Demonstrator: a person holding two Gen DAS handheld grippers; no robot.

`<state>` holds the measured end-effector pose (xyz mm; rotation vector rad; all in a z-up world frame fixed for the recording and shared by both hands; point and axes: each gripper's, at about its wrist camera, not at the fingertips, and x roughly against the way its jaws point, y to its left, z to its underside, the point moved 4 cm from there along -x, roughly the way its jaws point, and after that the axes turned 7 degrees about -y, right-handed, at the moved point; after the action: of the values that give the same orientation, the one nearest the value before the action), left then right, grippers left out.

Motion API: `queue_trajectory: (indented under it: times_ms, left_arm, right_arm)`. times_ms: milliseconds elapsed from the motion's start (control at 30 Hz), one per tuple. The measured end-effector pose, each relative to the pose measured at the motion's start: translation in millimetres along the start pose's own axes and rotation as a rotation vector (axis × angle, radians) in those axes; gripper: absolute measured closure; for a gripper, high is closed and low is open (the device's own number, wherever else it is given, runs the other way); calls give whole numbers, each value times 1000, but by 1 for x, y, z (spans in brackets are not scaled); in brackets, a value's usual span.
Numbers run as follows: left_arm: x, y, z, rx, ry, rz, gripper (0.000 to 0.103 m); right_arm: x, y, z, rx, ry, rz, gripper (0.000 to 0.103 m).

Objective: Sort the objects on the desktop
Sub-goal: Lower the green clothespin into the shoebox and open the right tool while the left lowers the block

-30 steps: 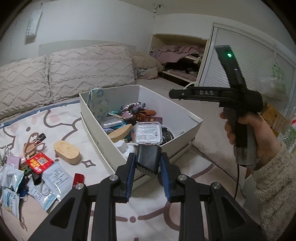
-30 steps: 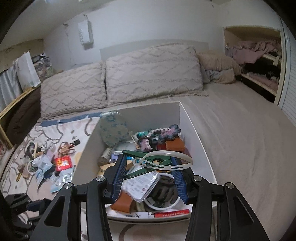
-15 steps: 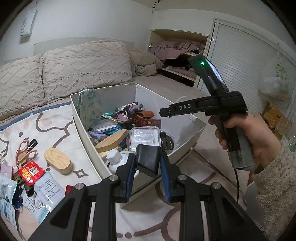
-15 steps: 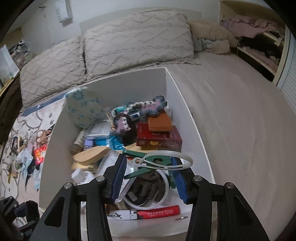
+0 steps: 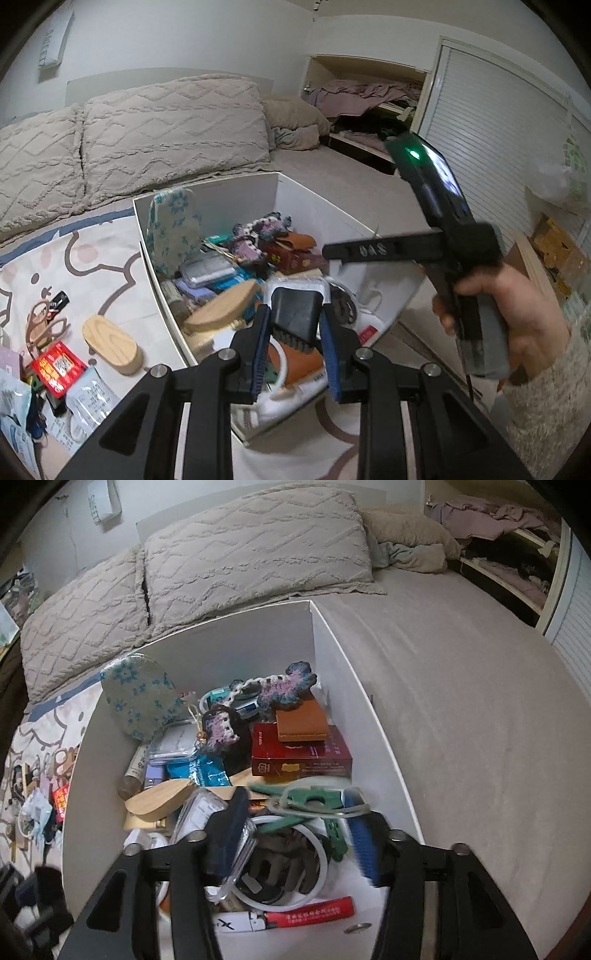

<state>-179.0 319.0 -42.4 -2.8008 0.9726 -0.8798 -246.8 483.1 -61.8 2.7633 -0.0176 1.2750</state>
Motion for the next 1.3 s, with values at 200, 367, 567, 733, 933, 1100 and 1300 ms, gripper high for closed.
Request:
queue_trajectory:
  times_ms: [200,367,567,733,933,1100,1300]
  left_arm:
    - [-17,10,-11,10,23,-38,76]
    - [-34,16,-12,12,66,-62,76]
    - [-58,21,-10,-4,150,-93,76]
    - [-72,25,-10,21,217,-96,76]
    - [-88,23,-2,23,326,-92,76]
    - [-92,17,3,-22,359,-115,76]
    - [-89,18,3,-60,347,-165,70]
  right_arm:
    - [3,0,2,-5,-24,-33,19]
    - [5,-1,5,-3,-27,-53,19]
    - [11,1,14,6,-28,-105,19]
    - [11,1,22,27,-17,-122,19]
    - [10,1,27,59,0,-122,19]
    - [12,2,29,76,5,-123,19]
    - [17,9,31,120,3,-128,19]
